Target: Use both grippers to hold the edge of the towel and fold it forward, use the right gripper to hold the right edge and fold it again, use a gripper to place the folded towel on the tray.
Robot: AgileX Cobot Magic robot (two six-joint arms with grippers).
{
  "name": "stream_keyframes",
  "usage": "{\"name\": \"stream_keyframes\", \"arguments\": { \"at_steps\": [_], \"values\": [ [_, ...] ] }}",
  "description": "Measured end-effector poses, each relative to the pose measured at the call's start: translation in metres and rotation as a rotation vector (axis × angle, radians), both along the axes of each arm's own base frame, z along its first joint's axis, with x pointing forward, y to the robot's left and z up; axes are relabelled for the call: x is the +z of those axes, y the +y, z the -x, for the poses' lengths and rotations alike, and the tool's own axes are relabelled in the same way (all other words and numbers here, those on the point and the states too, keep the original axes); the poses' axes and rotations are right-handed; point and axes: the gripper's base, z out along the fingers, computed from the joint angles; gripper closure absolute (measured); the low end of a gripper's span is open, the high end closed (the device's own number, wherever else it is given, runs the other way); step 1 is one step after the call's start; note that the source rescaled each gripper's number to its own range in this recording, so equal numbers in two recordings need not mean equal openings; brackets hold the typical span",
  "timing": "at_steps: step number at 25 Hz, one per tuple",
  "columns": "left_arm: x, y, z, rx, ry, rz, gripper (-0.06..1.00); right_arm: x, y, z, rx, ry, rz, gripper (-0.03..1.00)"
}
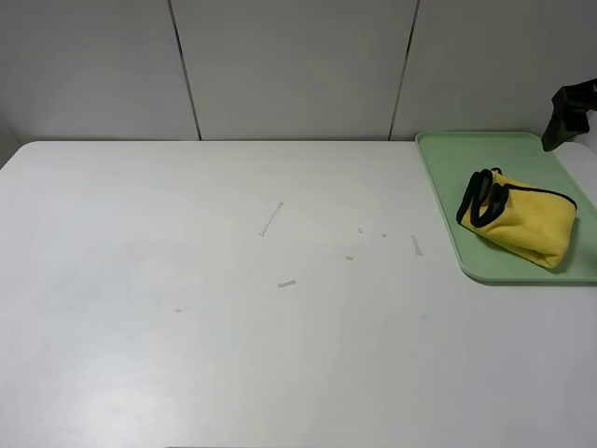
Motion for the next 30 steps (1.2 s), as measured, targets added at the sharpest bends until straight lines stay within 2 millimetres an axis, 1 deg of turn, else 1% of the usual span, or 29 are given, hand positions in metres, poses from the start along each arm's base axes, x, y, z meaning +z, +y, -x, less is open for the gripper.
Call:
{"name": "stream_keyframes", "arguments": {
  "at_steps": [6,11,16,19,23,28,30],
  "values": [
    [0.0,0.0,0.0,0.0,0.0,0.0,-0.05,0.013,0.031,0.048,0.139,-0.066,0.03,-0.03],
    [0.0,0.0,0.0,0.0,0.0,0.0,-0.05,0.017,0.052,0.087,0.25,-0.104,0.049,-0.03],
    [0.0,0.0,0.0,0.0,0.0,0.0,-0.05,0.019,0.057,0.125,0.267,-0.141,0.031,-0.03],
    [0.0,0.0,0.0,0.0,0.0,0.0,-0.05,0.018,0.058,0.151,0.262,-0.163,0.003,-0.03],
    [0.0,0.0,0.0,0.0,0.0,0.0,-0.05,0.021,0.06,0.188,0.261,-0.225,-0.031,-0.03],
    [0.0,0.0,0.0,0.0,0.0,0.0,-0.05,0.029,0.061,0.238,0.271,-0.358,-0.05,-0.03],
    [0.0,0.0,0.0,0.0,0.0,0.0,-0.05,0.029,0.061,0.258,0.279,-0.391,-0.053,-0.03]
  ]
}}
